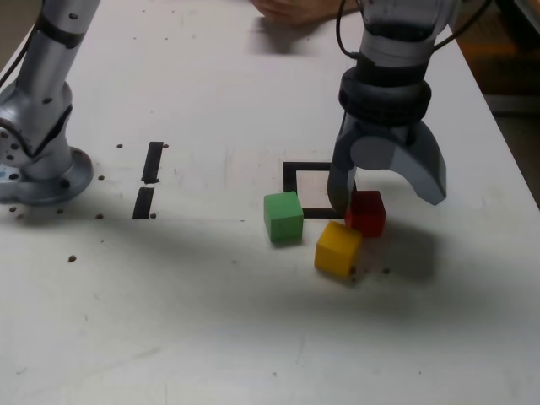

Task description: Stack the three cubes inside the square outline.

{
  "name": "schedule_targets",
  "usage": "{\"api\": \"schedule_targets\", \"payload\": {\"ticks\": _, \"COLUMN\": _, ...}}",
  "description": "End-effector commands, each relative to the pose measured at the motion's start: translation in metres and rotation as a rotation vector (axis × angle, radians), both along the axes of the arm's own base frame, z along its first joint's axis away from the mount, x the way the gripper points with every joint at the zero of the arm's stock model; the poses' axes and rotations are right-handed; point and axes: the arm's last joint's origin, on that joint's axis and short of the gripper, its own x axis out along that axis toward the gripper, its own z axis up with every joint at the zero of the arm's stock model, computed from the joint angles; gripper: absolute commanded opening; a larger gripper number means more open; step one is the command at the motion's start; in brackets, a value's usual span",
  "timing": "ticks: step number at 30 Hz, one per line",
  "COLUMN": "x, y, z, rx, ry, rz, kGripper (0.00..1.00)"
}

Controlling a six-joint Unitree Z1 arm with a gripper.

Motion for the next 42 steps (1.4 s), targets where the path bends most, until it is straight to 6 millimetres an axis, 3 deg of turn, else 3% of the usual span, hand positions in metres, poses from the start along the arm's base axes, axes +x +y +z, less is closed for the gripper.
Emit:
{"api": "schedule_targets", "payload": {"ticks": 1, "x": 0.003, "y": -0.001, "z": -0.007, "rx": -0.005, "ry": 0.011, "rz": -0.001, "kGripper": 1.00}}
{"api": "schedule_targets", "payload": {"ticks": 10, "x": 0.005, "y": 0.000, "z": -0.009, "rx": -0.001, "ry": 0.009, "rz": 0.000, "kGripper": 0.99}}
{"api": "schedule_targets", "payload": {"ticks": 20, "x": -0.016, "y": 0.009, "z": 0.030, "rx": 0.112, "ry": -0.052, "rz": 0.006, "kGripper": 0.99}}
{"api": "schedule_targets", "payload": {"ticks": 24, "x": -0.026, "y": 0.012, "z": 0.037, "rx": 0.132, "ry": -0.035, "rz": 0.012, "kGripper": 0.99}}
{"api": "schedule_targets", "payload": {"ticks": 30, "x": -0.028, "y": 0.010, "z": 0.026, "rx": 0.105, "ry": 0.005, "rz": 0.015, "kGripper": 0.99}}
{"api": "schedule_targets", "payload": {"ticks": 42, "x": -0.012, "y": 0.004, "z": -0.003, "rx": 0.027, "ry": 0.046, "rz": 0.019, "kGripper": 0.99}}
